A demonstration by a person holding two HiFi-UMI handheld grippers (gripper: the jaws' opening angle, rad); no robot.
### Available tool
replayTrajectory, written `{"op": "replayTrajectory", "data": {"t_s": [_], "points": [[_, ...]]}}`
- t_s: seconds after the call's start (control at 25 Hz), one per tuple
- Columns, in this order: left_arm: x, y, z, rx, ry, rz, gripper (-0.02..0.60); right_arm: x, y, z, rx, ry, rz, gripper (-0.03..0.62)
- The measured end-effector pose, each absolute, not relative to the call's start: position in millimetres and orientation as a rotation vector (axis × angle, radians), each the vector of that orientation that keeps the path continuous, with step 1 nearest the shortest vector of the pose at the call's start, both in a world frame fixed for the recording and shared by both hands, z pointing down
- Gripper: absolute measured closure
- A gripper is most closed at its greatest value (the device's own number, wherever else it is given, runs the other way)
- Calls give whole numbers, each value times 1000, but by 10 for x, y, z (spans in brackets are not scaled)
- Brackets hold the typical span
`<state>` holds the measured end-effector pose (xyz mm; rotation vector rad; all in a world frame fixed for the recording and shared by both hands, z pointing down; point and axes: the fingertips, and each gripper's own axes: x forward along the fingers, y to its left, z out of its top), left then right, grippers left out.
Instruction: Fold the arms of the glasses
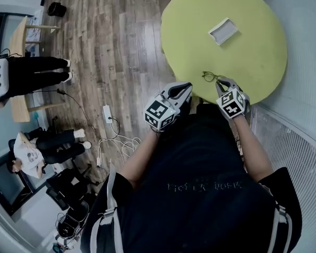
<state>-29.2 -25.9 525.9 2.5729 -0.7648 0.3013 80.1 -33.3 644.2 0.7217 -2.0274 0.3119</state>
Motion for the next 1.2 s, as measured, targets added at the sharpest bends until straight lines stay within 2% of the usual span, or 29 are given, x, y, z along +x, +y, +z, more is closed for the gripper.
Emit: {"op": "replayTrajectory", "data": {"t_s": [0.4, 1.2], "points": [[-204, -244, 5276, 2567, -786, 333, 554, 1187, -315, 6716, 766, -1974, 391, 562], [-120, -128, 5287, 2545, -811, 380, 554, 1405, -254, 7408, 740, -1923, 511, 560]]}}
